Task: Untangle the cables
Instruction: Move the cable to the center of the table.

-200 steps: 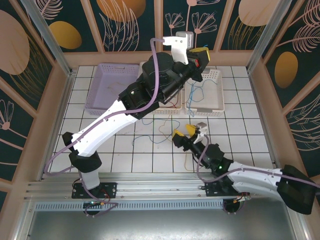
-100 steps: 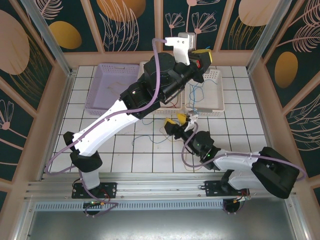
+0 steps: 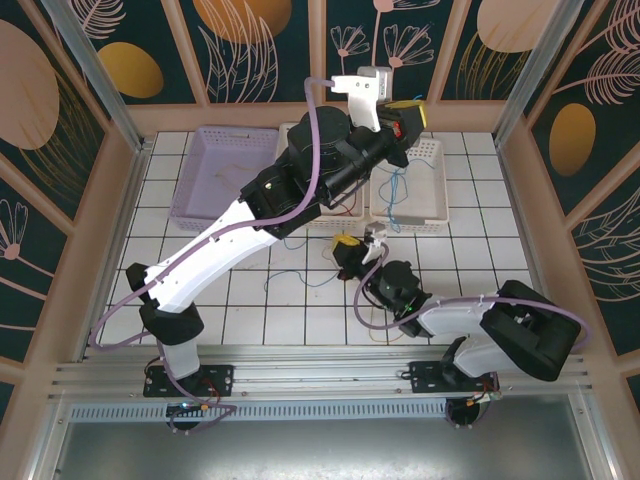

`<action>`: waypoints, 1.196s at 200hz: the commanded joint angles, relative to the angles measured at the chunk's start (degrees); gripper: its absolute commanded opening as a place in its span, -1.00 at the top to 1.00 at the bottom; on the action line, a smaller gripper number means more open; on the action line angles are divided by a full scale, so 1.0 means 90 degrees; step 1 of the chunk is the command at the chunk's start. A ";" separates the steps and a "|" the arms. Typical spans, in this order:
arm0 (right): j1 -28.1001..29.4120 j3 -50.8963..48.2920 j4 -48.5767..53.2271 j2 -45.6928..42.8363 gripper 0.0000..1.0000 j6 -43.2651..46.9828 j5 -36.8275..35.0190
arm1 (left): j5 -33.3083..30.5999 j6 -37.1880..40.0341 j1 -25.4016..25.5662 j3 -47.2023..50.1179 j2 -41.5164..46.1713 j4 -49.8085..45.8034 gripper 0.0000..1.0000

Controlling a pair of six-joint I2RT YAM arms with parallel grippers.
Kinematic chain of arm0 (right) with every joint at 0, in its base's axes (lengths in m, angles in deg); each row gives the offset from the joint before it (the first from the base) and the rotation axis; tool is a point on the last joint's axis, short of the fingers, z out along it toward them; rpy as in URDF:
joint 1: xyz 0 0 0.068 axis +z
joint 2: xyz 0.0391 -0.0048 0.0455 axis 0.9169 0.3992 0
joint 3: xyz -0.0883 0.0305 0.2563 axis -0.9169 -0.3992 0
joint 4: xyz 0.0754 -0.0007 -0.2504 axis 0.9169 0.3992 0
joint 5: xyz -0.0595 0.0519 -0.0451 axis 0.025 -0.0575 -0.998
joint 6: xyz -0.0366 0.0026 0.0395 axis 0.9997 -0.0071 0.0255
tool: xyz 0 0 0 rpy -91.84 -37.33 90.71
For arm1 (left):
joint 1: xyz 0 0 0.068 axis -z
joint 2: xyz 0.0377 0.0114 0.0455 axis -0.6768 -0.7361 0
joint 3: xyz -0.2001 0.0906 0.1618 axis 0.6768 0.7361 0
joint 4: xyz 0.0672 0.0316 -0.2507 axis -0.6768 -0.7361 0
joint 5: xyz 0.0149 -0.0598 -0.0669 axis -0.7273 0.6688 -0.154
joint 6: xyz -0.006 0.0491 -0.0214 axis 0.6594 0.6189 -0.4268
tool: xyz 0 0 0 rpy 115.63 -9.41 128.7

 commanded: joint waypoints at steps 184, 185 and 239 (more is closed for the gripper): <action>0.1829 -0.2197 0.6044 -0.8315 1.00 -0.0697 -0.1893 | 0.1902 0.0308 -0.1341 -0.2182 -0.3176 0.2812 1.00; 0.1845 -0.2196 0.6070 -0.8336 1.00 -0.0691 -0.1914 | 0.1908 0.0291 -0.1356 -0.2199 -0.3207 0.2829 1.00; 0.2205 -0.1775 0.6280 -0.8347 1.00 -0.0189 -0.2248 | 0.1992 -0.0378 -0.1856 -0.2355 -0.4426 0.3474 1.00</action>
